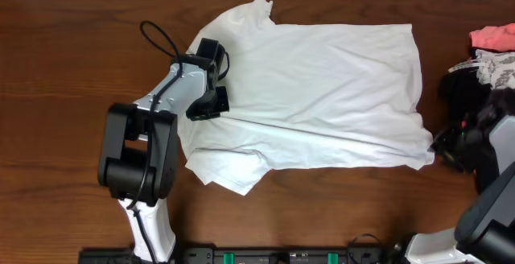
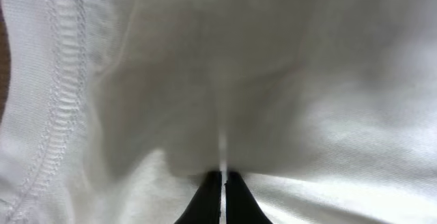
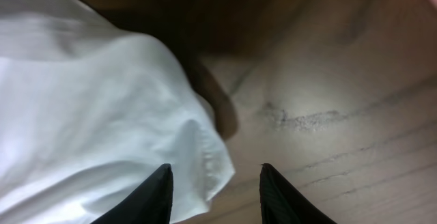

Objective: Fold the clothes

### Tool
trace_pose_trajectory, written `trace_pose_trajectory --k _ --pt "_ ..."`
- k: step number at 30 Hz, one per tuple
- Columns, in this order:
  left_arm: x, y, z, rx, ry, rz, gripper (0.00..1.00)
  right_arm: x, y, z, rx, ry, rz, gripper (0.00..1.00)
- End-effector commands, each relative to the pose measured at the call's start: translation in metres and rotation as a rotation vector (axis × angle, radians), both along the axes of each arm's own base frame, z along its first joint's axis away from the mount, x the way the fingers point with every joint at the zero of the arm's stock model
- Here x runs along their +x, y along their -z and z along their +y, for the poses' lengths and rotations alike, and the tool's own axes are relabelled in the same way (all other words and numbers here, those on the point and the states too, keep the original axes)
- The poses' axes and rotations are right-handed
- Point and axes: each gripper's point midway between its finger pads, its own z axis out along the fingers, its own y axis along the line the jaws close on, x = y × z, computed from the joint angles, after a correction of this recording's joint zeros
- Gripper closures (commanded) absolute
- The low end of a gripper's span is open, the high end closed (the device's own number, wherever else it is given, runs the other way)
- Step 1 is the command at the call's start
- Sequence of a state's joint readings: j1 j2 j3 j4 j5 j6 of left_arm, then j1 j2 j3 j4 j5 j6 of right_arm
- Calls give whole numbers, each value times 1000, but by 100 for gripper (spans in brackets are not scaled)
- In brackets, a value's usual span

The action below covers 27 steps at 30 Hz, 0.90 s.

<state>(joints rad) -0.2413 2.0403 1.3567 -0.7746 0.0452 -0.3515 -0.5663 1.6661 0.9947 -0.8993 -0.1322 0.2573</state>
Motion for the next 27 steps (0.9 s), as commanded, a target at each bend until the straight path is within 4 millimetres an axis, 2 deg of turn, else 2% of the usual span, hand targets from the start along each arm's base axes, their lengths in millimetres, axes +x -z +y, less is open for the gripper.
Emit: trace_pose_trajectory --k 1,13,15,16,17,22,27 --pt "-10 29 6 28 -9 63 93 -10 7 -2 14 49 6 60" --pt "-10 29 6 28 -9 63 93 -6 23 7 53 30 -68 66" --pt "-10 29 6 28 -9 63 93 -5 23 6 49 24 -74 74" --pt "-10 29 6 28 -9 63 93 -4 23 5 45 10 -79 94" --pt "-10 29 6 28 -9 63 94 -4 23 5 42 0 -80 99" --pt "-10 29 6 28 -9 63 93 -13 23 -12 -22 10 -36 99" --pt "-10 29 6 28 -8 63 93 -16 10 -31 -93 -2 5 99"
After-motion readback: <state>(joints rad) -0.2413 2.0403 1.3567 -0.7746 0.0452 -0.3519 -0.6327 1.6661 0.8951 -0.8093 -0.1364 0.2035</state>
